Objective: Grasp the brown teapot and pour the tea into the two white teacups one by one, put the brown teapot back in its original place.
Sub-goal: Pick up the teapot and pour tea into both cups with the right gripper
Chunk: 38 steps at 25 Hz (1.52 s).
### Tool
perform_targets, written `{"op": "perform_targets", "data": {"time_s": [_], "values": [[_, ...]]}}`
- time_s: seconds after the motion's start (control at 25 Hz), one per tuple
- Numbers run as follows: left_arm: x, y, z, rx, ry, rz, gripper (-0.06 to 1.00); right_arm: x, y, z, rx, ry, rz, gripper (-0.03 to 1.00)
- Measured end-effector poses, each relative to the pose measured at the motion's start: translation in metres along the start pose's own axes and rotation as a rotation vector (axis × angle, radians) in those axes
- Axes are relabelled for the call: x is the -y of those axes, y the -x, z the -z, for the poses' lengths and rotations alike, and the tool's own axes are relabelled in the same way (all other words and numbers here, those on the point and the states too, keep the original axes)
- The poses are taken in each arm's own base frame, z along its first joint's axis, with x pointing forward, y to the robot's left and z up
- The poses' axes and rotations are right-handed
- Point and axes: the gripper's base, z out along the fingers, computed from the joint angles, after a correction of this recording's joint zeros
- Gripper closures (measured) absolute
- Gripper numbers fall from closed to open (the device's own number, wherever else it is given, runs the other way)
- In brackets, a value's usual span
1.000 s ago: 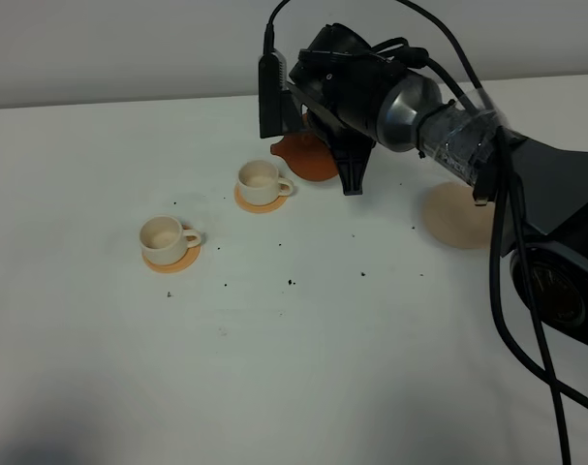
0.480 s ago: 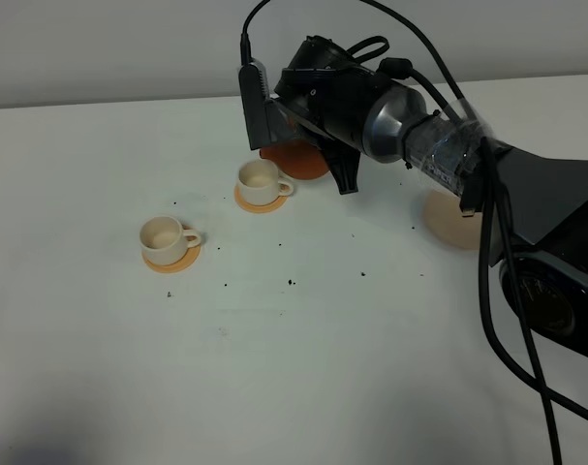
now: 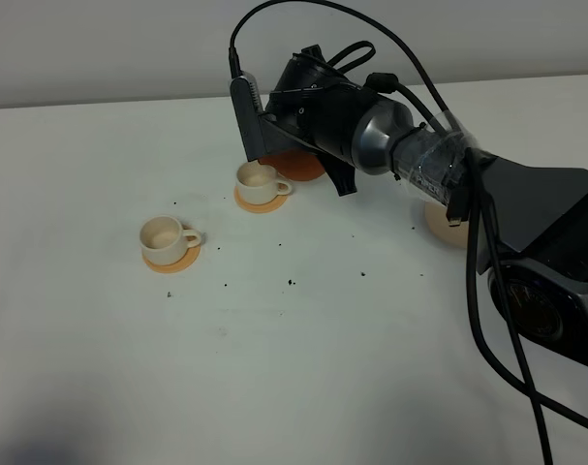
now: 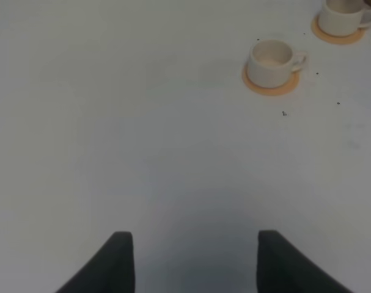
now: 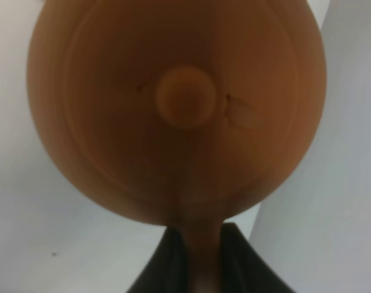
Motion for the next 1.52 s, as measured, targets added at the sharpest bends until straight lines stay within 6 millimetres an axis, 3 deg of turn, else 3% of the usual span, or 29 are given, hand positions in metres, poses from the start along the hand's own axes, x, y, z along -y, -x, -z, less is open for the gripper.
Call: {"op": "perform_targets", "data": {"time_s": [1.52], "values": [[0.0, 0.0, 0.0, 0.0, 0.0, 0.0, 0.49, 0.011, 0.005, 0.009, -0.088, -0.157, 0.259, 0.86]]}}
